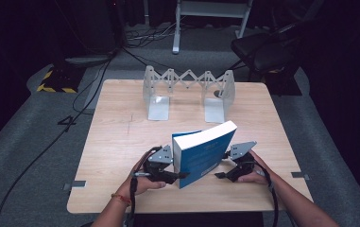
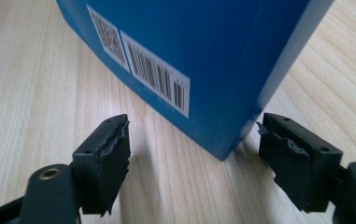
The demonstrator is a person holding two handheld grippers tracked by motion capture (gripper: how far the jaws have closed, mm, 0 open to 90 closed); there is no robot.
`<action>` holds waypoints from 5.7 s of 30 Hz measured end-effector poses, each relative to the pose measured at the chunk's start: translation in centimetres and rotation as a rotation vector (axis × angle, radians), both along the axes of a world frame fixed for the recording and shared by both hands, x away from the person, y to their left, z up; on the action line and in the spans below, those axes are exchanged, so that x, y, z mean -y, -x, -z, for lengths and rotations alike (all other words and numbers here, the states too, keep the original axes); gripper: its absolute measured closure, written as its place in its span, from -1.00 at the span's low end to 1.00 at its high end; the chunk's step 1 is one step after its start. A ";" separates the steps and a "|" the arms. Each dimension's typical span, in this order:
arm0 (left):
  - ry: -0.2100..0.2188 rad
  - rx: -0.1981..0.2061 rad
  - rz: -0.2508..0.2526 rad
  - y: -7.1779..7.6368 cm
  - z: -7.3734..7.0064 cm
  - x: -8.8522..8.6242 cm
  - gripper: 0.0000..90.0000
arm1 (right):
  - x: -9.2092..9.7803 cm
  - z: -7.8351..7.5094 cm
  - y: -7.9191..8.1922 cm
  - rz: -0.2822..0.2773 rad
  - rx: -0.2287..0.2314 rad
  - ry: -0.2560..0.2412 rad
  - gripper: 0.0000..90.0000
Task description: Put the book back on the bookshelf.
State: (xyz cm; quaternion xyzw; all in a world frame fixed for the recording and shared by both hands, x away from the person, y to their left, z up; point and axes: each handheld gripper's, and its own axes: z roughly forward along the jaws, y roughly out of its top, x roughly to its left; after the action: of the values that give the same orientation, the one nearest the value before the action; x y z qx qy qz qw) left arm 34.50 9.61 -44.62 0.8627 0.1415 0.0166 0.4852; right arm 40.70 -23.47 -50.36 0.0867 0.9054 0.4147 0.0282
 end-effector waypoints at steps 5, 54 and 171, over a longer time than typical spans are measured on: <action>0.003 0.011 -0.007 0.2 0.1 0.0 0.24 | -0.4 0.0 0.2 0.005 0.009 -0.002 -0.48; -0.169 0.105 -0.139 2.9 2.0 0.7 0.23 | 0.7 -3.7 2.6 -0.047 0.086 -0.171 0.02; -0.254 -0.118 -0.608 0.5 5.2 -8.9 -0.61 | -0.2 -13.4 4.9 0.236 0.184 -0.293 0.35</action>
State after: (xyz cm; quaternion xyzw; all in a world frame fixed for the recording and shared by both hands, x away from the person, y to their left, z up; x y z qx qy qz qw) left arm 34.02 18.52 -49.86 0.8343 0.4169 0.1279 0.3374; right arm 35.77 -23.28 -36.93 0.1569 0.8125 0.5420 0.1463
